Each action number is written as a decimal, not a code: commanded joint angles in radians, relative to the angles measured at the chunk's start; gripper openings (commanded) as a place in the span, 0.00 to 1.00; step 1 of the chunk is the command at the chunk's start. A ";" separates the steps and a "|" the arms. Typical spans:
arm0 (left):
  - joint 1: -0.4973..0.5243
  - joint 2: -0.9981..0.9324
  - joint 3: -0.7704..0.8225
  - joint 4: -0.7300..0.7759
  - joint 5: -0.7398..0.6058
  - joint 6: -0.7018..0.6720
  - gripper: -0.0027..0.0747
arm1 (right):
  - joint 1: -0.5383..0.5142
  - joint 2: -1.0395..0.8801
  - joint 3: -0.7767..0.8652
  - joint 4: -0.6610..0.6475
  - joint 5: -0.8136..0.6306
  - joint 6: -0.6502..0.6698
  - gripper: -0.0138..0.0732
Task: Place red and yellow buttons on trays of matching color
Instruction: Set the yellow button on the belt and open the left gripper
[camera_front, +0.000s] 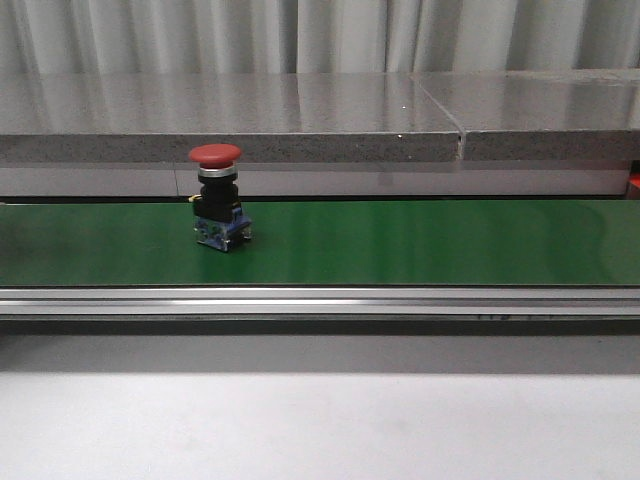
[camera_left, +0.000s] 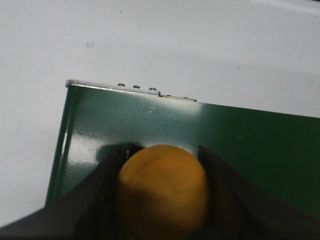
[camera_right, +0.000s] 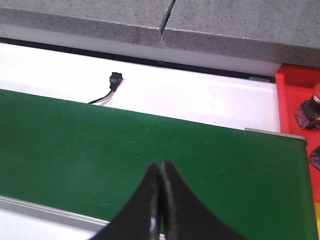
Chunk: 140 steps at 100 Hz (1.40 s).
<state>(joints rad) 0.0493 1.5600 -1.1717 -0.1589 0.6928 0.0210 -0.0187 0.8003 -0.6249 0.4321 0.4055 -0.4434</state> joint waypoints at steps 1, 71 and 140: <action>-0.007 -0.046 0.002 -0.012 -0.076 -0.005 0.01 | 0.000 -0.008 -0.032 0.014 -0.056 -0.012 0.08; -0.008 -0.036 0.064 -0.014 -0.098 0.024 0.66 | 0.000 -0.008 -0.032 0.014 -0.056 -0.012 0.08; -0.094 -0.165 -0.049 -0.007 -0.142 0.072 0.86 | 0.000 -0.008 -0.032 0.014 -0.056 -0.012 0.08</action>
<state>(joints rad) -0.0059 1.4965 -1.1851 -0.1532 0.6249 0.0797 -0.0187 0.8003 -0.6249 0.4321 0.4071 -0.4434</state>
